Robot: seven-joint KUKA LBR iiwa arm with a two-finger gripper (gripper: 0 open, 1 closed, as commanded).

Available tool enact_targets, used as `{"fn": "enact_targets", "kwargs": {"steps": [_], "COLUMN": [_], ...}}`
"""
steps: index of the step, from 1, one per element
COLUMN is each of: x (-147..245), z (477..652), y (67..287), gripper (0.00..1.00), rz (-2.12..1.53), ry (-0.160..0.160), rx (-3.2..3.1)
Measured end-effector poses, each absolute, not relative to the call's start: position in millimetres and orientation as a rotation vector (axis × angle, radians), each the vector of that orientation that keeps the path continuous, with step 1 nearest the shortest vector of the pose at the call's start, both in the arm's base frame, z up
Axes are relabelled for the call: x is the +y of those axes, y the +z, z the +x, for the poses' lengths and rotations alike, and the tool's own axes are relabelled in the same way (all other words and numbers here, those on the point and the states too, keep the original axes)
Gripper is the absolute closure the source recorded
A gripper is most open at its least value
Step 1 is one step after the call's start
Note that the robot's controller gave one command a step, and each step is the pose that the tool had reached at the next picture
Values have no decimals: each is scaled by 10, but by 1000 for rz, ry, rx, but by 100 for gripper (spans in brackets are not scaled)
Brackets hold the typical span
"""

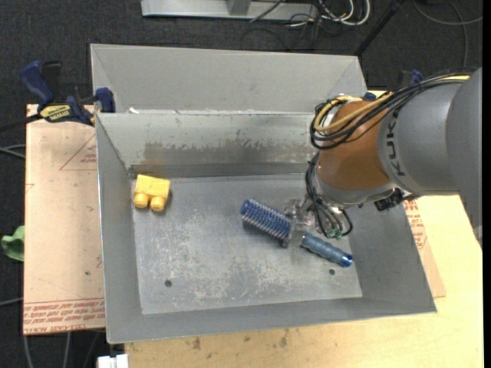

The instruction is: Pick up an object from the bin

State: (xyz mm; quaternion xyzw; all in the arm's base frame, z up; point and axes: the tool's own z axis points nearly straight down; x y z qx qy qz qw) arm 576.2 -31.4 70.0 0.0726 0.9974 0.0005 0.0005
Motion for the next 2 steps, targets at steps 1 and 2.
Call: {"fn": "enact_targets", "kwargs": {"steps": [1,2], "x": [-152,-238], "z": [5494,5557], "y": [703,2294], "gripper": [100,100], "rz": [363,323], "ry": [2,2], "rx": [3119,3115]}}
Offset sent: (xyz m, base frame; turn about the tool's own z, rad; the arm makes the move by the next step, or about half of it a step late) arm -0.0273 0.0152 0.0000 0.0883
